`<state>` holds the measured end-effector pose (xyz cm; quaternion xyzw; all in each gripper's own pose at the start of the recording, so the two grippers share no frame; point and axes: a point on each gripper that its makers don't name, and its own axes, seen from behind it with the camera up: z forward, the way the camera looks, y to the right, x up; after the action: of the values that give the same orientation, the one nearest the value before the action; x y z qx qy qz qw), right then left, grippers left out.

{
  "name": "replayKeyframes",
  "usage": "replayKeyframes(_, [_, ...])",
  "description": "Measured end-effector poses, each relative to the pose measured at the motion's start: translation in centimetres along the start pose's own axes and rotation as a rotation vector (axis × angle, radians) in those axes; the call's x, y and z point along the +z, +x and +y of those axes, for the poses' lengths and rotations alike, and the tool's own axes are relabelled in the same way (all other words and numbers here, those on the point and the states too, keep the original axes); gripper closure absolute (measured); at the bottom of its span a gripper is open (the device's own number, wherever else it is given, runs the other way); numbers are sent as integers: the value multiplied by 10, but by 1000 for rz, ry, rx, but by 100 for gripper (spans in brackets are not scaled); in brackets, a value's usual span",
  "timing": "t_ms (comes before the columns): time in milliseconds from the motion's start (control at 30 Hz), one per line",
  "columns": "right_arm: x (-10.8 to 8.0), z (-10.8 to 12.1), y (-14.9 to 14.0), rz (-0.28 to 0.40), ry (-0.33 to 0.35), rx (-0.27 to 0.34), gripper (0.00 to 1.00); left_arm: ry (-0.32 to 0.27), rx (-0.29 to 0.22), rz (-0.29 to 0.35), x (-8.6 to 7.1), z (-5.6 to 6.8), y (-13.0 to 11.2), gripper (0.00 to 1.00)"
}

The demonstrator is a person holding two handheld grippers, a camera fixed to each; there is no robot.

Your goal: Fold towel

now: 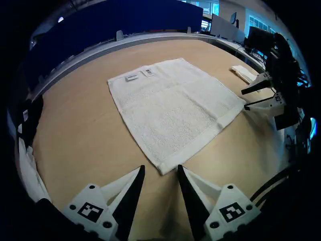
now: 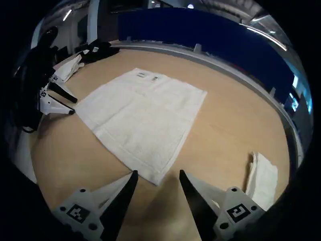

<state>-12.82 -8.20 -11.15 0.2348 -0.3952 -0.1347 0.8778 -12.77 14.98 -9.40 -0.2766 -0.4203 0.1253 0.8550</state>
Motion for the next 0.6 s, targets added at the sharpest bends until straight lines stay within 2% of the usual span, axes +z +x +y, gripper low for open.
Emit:
replayKeyframes(267, [2,-3,-5,-11,28,13,39,8,20,-8,1,3,0,48])
replayKeyframes(500, [5,-7,-4,-12,41,11,43,-4,17,-15,1,7,1,48])
replayKeyframes(600, [4,-9,-5,-12,52,13,51,0,24,-15,1,8,1,48])
